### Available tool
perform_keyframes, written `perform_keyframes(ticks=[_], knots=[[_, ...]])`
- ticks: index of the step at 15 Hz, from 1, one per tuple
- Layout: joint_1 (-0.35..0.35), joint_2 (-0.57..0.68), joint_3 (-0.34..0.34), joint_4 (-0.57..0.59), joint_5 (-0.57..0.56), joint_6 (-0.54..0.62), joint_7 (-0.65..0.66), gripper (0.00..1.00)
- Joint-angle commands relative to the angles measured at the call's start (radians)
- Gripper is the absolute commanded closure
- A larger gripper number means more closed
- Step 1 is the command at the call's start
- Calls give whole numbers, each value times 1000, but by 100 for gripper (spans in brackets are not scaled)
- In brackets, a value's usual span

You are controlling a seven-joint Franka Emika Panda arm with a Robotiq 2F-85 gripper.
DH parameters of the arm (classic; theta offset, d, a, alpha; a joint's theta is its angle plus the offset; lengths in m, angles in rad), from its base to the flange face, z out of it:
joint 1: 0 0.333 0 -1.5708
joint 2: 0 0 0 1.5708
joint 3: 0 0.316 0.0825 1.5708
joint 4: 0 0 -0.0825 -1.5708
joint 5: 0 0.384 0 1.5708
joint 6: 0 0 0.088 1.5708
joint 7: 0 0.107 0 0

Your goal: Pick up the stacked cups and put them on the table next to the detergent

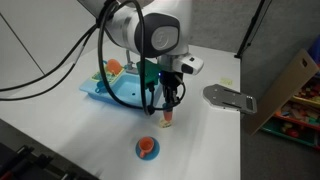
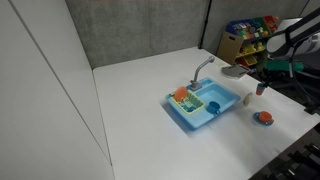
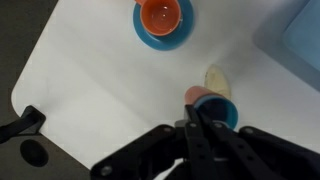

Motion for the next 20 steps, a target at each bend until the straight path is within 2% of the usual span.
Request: perform_keyframes(ticks=[1,7,13,20], knots=[[-15,42,-13,71,16,-15,41,97],[-39,114,-12,177,38,-39,71,97],[-76,200,17,301,118,-86,54,97],[-104,268,48,372,185,-73,43,97]])
